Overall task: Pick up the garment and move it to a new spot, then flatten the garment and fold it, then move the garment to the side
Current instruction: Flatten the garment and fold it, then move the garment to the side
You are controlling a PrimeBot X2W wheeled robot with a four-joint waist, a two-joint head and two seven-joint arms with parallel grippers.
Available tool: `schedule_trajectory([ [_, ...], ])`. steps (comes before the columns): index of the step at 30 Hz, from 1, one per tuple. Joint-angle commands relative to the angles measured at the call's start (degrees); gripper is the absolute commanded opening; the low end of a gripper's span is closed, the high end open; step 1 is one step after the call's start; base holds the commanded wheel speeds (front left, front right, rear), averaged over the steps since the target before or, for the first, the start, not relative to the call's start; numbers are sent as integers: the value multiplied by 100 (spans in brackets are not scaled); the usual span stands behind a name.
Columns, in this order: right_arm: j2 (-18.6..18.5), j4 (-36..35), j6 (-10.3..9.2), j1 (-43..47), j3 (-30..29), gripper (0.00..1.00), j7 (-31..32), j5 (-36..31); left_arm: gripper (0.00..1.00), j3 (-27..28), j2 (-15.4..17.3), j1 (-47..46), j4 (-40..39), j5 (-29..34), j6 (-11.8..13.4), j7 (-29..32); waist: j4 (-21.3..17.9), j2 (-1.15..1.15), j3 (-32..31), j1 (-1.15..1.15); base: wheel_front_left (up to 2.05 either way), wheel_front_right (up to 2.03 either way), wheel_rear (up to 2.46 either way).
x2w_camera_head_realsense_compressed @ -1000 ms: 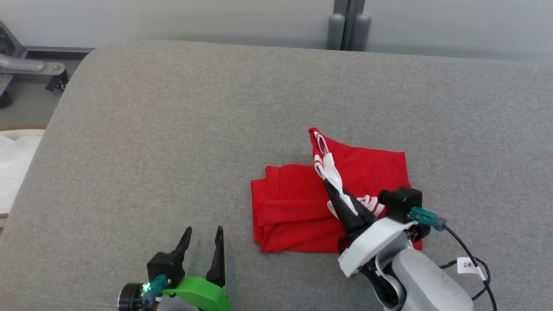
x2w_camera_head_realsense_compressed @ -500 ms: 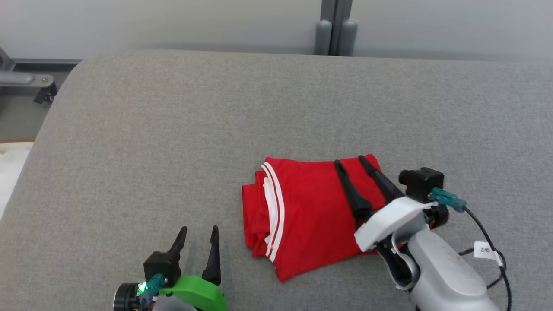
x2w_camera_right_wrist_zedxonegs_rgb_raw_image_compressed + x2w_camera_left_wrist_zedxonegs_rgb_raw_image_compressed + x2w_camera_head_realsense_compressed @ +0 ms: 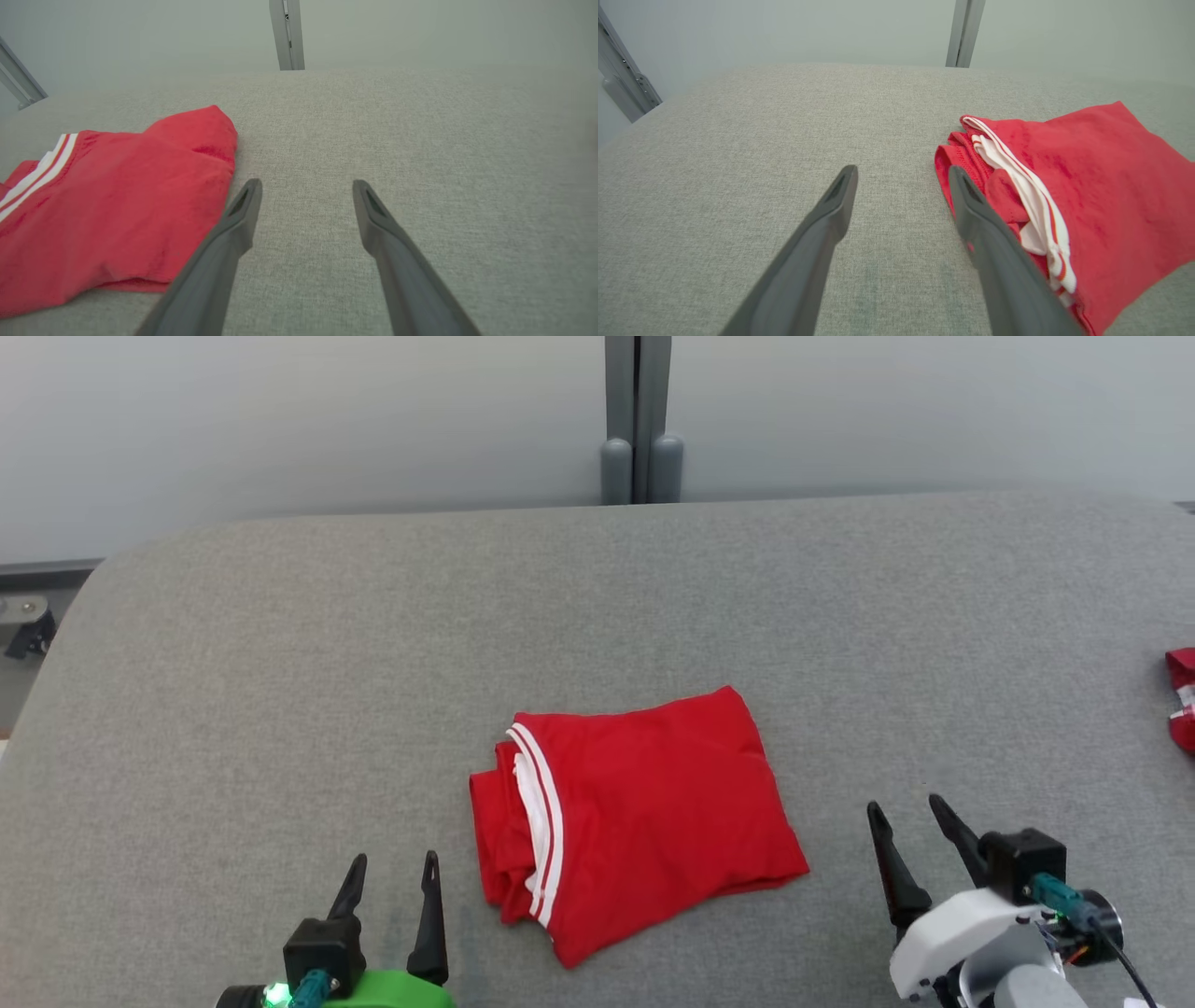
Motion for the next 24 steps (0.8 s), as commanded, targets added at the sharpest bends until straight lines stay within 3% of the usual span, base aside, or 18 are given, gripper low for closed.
schedule_trajectory([
  [1, -27, -25, -8, 185, -35, 100, -21, -29, 100, 33, 25, 123, -64, 78, 36, 0, -136, 0, -150, 0, 0, 0, 0],
  [15, -27, -7, -8, 673, -198, 100, -21, 73, 100, 172, 26, 583, -299, 194, 38, 0, -102, 0, -254, 0, 0, 0, 0],
  [18, -24, 15, -8, 496, -32, 100, -21, -8, 100, 134, 26, 476, -324, 135, 4, 0, -38, 0, -122, 0, 0, 0, 0],
  [24, -26, 117, -8, -596, 603, 100, -21, 104, 100, 69, 27, -126, -563, -26, -12, 0, 174, 0, 713, 0, 0, 0, 0],
])
